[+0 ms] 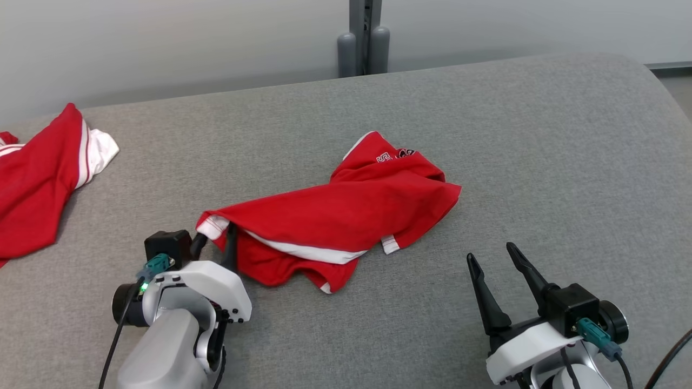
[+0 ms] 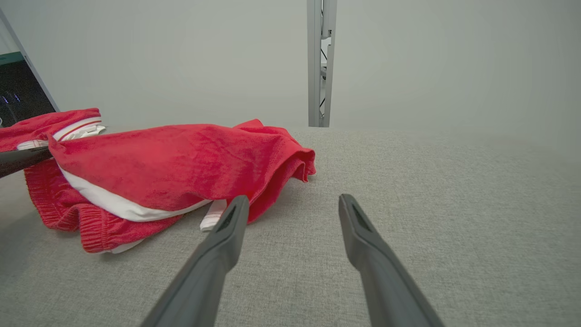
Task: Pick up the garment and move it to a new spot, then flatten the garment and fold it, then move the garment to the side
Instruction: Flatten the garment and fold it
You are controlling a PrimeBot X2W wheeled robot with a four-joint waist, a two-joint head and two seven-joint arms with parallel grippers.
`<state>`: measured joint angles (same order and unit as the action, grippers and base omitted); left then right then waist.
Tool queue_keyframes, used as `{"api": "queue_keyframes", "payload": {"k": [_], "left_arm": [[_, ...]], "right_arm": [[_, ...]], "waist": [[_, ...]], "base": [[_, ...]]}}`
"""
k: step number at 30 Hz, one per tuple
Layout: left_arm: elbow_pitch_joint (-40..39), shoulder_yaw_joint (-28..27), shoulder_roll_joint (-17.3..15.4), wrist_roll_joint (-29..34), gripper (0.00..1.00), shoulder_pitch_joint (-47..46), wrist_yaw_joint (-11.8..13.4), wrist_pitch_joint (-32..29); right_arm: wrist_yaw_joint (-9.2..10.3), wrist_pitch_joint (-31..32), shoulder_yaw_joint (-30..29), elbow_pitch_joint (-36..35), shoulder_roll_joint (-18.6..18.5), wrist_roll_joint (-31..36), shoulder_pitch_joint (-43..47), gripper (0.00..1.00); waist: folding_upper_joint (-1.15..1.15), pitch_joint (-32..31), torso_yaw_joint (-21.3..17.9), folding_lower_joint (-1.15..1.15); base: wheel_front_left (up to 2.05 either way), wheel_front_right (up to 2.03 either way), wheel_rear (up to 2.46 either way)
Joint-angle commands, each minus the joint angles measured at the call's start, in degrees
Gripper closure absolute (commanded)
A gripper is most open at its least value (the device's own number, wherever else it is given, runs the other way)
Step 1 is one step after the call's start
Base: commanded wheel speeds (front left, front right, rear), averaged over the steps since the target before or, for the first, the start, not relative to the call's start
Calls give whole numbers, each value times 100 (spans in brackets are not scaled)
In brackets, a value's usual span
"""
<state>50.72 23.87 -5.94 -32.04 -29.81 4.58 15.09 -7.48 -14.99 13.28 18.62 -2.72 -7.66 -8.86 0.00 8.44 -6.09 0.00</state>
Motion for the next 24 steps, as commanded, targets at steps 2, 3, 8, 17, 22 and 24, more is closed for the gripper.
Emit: {"api": "queue_keyframes", "payload": {"k": [2,3,8,17,22,24], "left_arm": [[-155,-146,-23,124,0,166,-65,11],[-239,-204,-22,179,0,229,-107,11],[-730,-490,-3,461,0,622,-236,10],[-1701,-841,155,869,0,1350,-415,11],[-2174,-888,242,1063,0,1701,-495,11],[-2318,-881,261,1096,0,1808,-508,11]], "right_arm": [[-3,-30,-7,79,-33,12,-63,0],[-3,-30,-2,112,-33,12,-76,0],[-3,-30,-20,271,-33,-26,-130,0],[-3,-30,86,959,-32,-492,-327,0],[-3,-30,136,1550,-37,-820,-598,0],[-3,-30,151,1833,-33,-891,-727,0]], "waist": [[0,-52,100,0],[0,-69,139,0],[0,-156,373,0],[0,-226,867,0],[0,-190,1203,0],[0,-165,1337,0]], "base": [[0,0,0],[0,0,0],[0,0,0],[0,0,0],[0,0,0],[0,0,0]]}}
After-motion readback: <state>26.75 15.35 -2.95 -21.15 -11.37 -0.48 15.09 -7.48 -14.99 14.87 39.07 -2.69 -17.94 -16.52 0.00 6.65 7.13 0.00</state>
